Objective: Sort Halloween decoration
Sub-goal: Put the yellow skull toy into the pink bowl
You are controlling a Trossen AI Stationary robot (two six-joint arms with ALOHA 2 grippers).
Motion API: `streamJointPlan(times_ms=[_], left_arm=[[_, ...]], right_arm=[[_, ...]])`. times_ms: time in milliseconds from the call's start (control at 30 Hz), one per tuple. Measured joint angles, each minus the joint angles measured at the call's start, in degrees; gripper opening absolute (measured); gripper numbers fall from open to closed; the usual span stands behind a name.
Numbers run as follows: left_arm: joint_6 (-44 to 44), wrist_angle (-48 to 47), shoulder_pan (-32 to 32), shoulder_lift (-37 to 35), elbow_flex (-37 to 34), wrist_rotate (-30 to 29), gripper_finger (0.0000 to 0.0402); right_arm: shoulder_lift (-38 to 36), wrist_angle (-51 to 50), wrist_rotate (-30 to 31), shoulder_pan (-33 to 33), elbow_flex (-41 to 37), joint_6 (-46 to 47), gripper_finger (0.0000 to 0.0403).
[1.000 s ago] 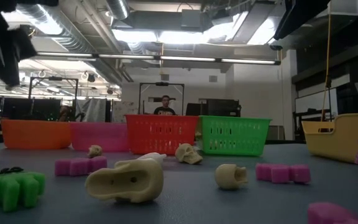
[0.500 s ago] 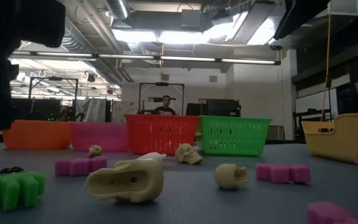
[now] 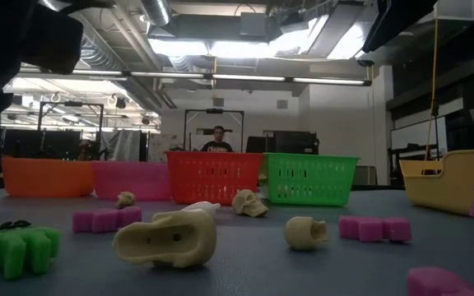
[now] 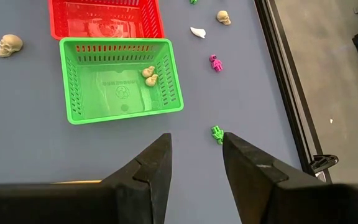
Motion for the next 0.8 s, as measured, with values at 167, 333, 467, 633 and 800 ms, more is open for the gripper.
streamJointPlan(times_ms=[167, 333, 467, 633, 800], left_arm=[[-0.1, -1.0, 0.0, 0.0, 0.0, 0.0, 0.0164], [-0.2, -0.2, -0.1, 1.7, 0.0, 0.3, 0.0164], [-0.2, 0.8, -0.1, 3.6, 0.0, 0.8, 0.0164], [-0.2, 0.7, -0.1, 4.3, 0.0, 0.8, 0.0164], [-0.2, 0.5, -0.1, 4.5, 0.0, 0.8, 0.0164]], right_arm=[[0.0, 0.0, 0.0, 0.0, 0.0, 0.0, 0.0143], [0.0, 0.0, 0.0, 0.0, 0.0, 0.0, 0.0143], [0.0, 0.0, 0.0, 0.0, 0.0, 0.0, 0.0143], [0.0, 0.0, 0.0, 0.0, 0.0, 0.0, 0.0143], [0.0, 0.0, 0.0, 0.0, 0.0, 0.0, 0.0143]])
